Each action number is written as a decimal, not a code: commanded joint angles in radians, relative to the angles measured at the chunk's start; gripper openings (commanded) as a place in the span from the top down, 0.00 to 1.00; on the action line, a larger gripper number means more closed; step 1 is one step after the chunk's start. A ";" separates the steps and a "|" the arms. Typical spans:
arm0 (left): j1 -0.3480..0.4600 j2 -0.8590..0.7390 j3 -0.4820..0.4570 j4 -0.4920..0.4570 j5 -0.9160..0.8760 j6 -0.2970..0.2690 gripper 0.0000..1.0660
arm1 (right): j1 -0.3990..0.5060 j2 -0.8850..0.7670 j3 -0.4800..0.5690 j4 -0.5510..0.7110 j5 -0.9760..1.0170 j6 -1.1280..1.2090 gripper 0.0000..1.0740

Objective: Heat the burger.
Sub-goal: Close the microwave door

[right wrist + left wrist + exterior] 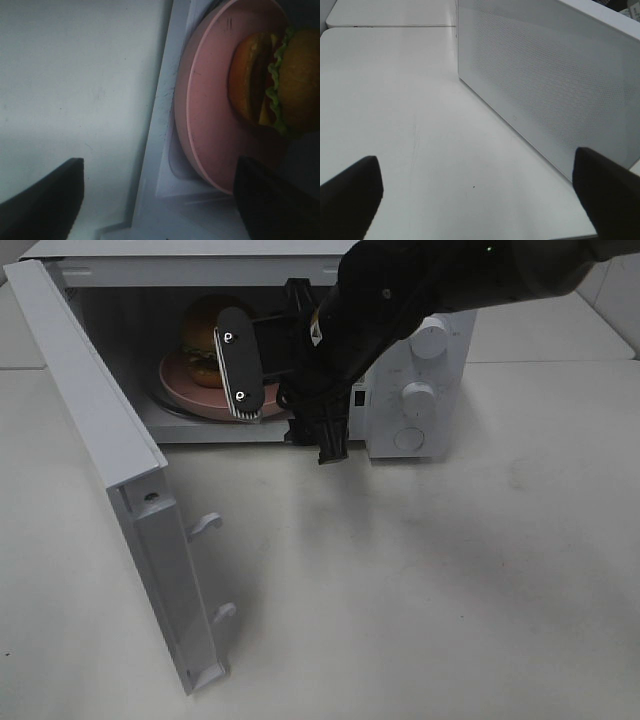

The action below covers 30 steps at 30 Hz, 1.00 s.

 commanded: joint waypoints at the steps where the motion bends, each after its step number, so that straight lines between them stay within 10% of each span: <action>1: -0.002 -0.023 0.004 -0.002 -0.008 -0.005 0.08 | 0.000 -0.057 0.037 -0.003 0.045 0.016 0.27; 30: -0.002 -0.023 0.004 -0.002 -0.008 -0.005 0.08 | 0.000 -0.409 0.192 0.018 0.562 0.779 0.29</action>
